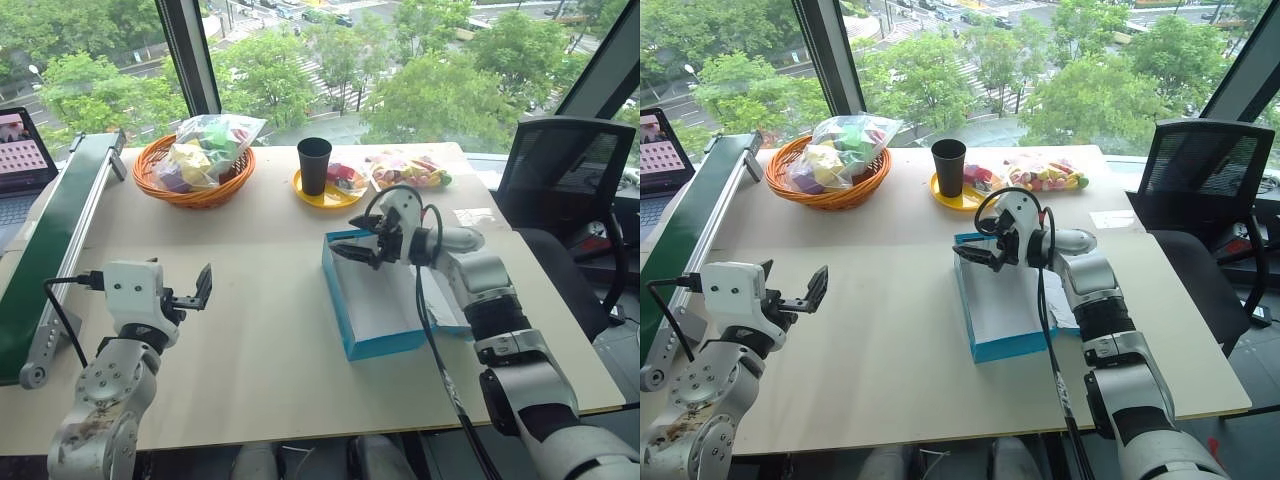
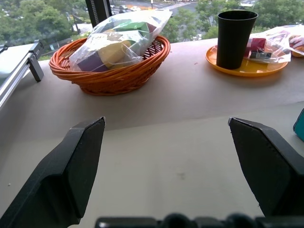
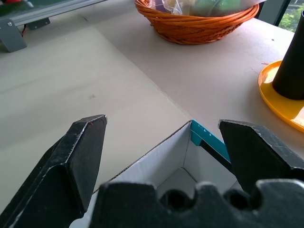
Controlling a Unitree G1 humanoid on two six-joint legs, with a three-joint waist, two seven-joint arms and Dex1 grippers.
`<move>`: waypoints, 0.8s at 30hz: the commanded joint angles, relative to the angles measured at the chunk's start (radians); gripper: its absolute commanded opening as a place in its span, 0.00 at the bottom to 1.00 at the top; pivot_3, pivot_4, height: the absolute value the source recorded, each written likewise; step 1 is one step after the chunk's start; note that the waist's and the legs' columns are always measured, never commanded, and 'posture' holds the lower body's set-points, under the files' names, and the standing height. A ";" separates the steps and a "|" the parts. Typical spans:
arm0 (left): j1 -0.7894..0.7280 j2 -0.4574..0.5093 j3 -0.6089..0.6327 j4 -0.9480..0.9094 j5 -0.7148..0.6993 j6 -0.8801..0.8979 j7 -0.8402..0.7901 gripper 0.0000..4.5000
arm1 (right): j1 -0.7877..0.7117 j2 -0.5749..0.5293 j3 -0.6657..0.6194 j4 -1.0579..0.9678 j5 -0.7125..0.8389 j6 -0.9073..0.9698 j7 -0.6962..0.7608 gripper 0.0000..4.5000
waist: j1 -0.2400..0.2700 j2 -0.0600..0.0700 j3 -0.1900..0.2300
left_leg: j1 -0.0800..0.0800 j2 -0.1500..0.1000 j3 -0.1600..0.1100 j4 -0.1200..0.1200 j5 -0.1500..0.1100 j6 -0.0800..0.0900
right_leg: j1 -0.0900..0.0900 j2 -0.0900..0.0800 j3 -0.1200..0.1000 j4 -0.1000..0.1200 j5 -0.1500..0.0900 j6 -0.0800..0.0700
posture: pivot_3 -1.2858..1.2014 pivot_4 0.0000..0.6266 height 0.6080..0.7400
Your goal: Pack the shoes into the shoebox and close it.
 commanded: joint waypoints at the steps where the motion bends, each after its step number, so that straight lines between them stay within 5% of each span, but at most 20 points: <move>1: 0.009 0.003 0.043 -0.006 0.030 -0.035 0.001 0.99 | -0.008 0.002 -0.006 -0.036 0.014 -0.003 0.020 1.00 | 0.000 0.000 0.000 | 0.000 0.000 0.000 0.000 0.000 0.000 | 0.000 0.000 0.000 0.000 0.000 0.000 | 0.52 0.24 0.97; 6: 0.031 0.027 0.278 0.092 0.049 -0.023 0.045 0.99 | -0.071 0.079 0.046 -0.053 0.004 -0.070 0.081 1.00 | -0.017 0.000 0.000 | 0.000 0.004 0.001 0.000 0.000 0.000 | -0.001 0.004 0.001 0.000 0.000 0.000 | 0.52 0.24 0.97; 13: 0.059 0.080 0.504 0.201 0.012 -0.028 -0.002 0.99 | -0.140 0.235 0.069 0.051 -0.056 -0.228 -0.028 1.00 | -0.021 0.000 0.000 | 0.000 0.006 0.001 0.000 0.000 0.000 | -0.001 0.003 -0.001 0.001 0.000 -0.001 | 0.52 0.24 0.97; 18: 0.093 0.101 0.623 0.324 -0.017 -0.042 -0.042 0.99 | -0.165 0.263 0.096 -0.024 0.068 0.001 0.164 1.00 | -0.021 0.000 0.000 | 0.000 0.007 0.001 0.000 0.000 -0.001 | -0.001 0.002 -0.003 0.001 0.000 -0.001 | 0.52 0.24 0.97; 24: 0.101 0.142 0.653 0.409 -0.009 -0.082 -0.093 0.99 | -0.149 0.273 0.085 -0.093 0.092 0.058 0.159 1.00 | -0.022 -0.001 0.000 | -0.001 0.008 0.000 0.000 -0.005 -0.009 | -0.001 0.001 -0.005 0.001 0.000 -0.003 | 0.52 0.24 0.97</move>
